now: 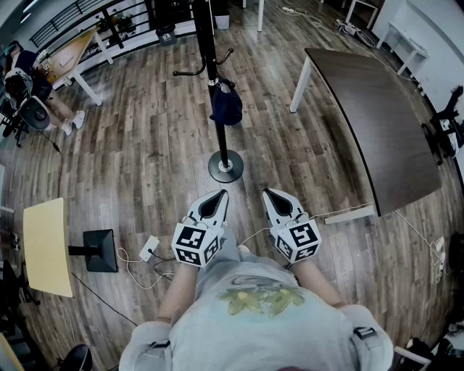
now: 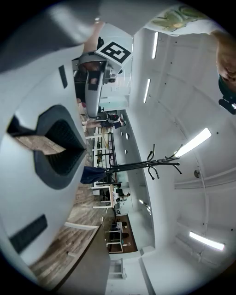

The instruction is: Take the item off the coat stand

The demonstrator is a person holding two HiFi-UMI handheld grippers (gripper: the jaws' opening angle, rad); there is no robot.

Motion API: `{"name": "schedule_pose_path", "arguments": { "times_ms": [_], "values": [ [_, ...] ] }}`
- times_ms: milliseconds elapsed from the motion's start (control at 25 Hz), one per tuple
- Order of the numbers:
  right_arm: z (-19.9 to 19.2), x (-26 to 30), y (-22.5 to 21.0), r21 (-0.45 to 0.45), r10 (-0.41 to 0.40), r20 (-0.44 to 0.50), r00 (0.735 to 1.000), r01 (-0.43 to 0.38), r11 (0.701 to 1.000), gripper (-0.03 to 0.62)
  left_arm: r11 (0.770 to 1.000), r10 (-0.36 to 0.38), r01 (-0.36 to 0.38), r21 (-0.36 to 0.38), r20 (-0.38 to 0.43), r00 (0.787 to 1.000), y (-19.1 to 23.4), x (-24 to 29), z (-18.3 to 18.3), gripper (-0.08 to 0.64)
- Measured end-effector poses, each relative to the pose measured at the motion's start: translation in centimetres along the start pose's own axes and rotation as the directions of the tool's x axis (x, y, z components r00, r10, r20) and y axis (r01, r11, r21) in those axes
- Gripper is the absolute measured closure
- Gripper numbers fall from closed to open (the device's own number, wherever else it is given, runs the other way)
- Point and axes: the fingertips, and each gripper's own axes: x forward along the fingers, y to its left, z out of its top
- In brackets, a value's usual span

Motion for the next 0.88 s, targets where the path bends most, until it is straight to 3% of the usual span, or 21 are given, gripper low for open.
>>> {"name": "schedule_pose_path", "arguments": {
  "times_ms": [440,880],
  "values": [
    [2.8,3.0,0.2,-0.031,0.074,0.054,0.996,-0.073,0.997,0.586,1.0,0.025,-0.025,-0.003,-0.002,1.0,1.3,0.7,1.1,0.545],
    [4.6,7.0,-1.8,-0.034,0.084,0.075,0.994,-0.082,0.996,0.584,0.999,0.04,-0.04,-0.015,-0.005,0.999,4.3,3.5,2.3,0.545]
  ]
}}
